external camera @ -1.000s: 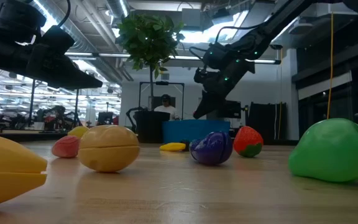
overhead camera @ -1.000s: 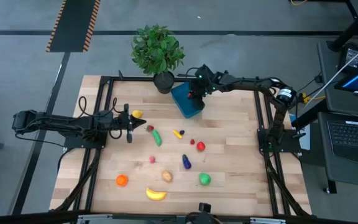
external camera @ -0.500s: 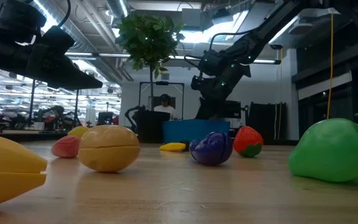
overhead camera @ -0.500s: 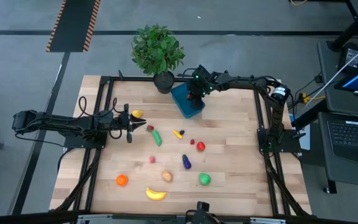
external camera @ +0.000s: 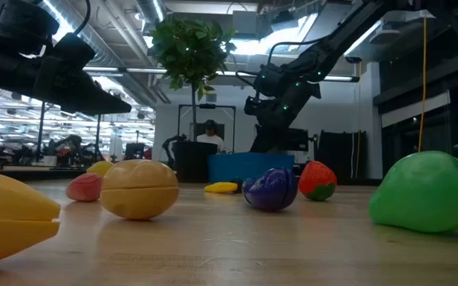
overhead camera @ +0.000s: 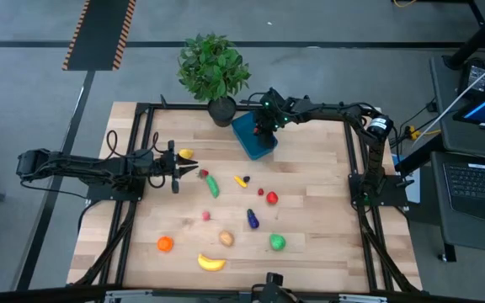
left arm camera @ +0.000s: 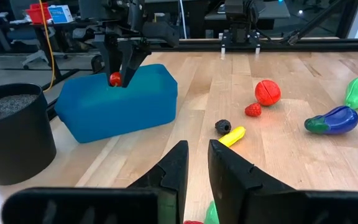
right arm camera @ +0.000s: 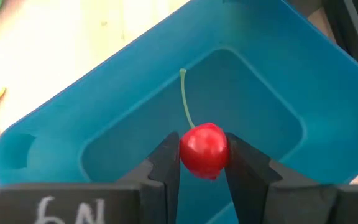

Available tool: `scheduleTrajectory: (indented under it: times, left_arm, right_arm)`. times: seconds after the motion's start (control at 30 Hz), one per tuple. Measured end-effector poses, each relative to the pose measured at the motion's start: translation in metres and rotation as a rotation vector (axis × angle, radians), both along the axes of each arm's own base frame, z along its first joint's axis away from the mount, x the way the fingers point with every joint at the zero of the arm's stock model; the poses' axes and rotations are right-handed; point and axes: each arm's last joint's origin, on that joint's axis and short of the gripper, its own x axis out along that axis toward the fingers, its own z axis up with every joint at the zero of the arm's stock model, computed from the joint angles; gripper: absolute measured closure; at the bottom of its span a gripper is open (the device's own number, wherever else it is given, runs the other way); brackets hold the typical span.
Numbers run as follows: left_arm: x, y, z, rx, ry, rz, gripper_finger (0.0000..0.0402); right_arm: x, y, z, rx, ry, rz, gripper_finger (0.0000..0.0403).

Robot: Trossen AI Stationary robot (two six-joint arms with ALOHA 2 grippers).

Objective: Pick and placing Produce into tupperware
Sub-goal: Put the cherry into blue bin

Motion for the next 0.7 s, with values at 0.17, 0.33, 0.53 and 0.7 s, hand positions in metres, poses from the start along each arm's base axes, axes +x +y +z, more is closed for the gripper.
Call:
scheduleTrajectory:
  times: [0.17,0.33,0.53,0.7]
  left_arm:
    - [0.000,0.000,0.000,0.000,0.000,0.000,0.0341]
    - [0.000,0.000,0.000,0.000,0.001,0.000,0.0347]
    - [0.000,0.000,-0.002,-0.002,0.018,0.001,0.0362]
    - [0.000,0.000,-0.002,-0.002,0.019,0.000,0.0373]
  right_arm:
    - [0.000,0.000,0.000,0.001,0.001,0.000,0.0296]
    - [0.001,0.000,-0.003,0.003,0.001,0.000,0.0296]
    - [0.004,-0.001,-0.020,0.031,0.034,0.004,0.0297]
    - [0.005,-0.002,-0.021,0.028,0.030,0.005,0.0294]
